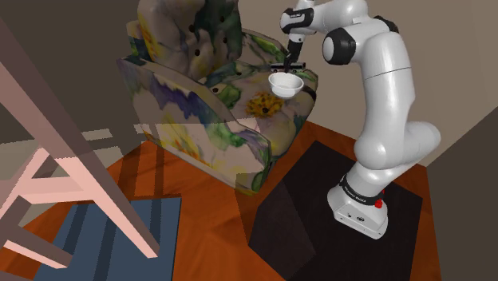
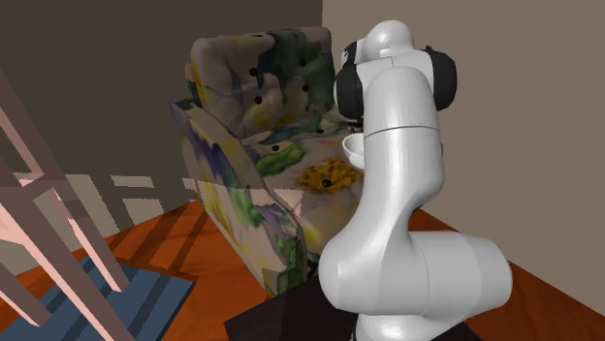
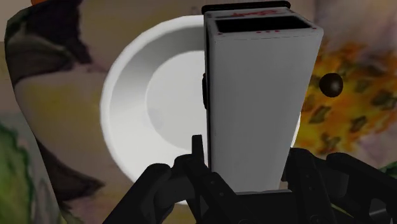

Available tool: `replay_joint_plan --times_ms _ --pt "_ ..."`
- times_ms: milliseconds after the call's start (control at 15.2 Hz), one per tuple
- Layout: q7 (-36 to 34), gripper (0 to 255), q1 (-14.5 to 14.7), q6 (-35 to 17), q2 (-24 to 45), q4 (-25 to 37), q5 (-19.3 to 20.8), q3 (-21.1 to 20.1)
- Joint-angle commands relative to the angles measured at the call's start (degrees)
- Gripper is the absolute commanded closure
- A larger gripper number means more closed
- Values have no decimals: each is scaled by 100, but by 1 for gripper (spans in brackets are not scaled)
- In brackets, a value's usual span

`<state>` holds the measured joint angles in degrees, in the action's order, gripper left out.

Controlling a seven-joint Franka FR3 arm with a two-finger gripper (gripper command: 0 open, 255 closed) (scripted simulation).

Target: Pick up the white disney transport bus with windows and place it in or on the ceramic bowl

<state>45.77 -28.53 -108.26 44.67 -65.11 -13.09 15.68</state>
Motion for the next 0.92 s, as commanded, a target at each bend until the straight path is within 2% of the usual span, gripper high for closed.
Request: replay_joint_plan --times_ms 0,858 --pt "81 255 -247 348 471 826 -49 -26" --pt "154 255 -214 -377 726 344 -115 -75"
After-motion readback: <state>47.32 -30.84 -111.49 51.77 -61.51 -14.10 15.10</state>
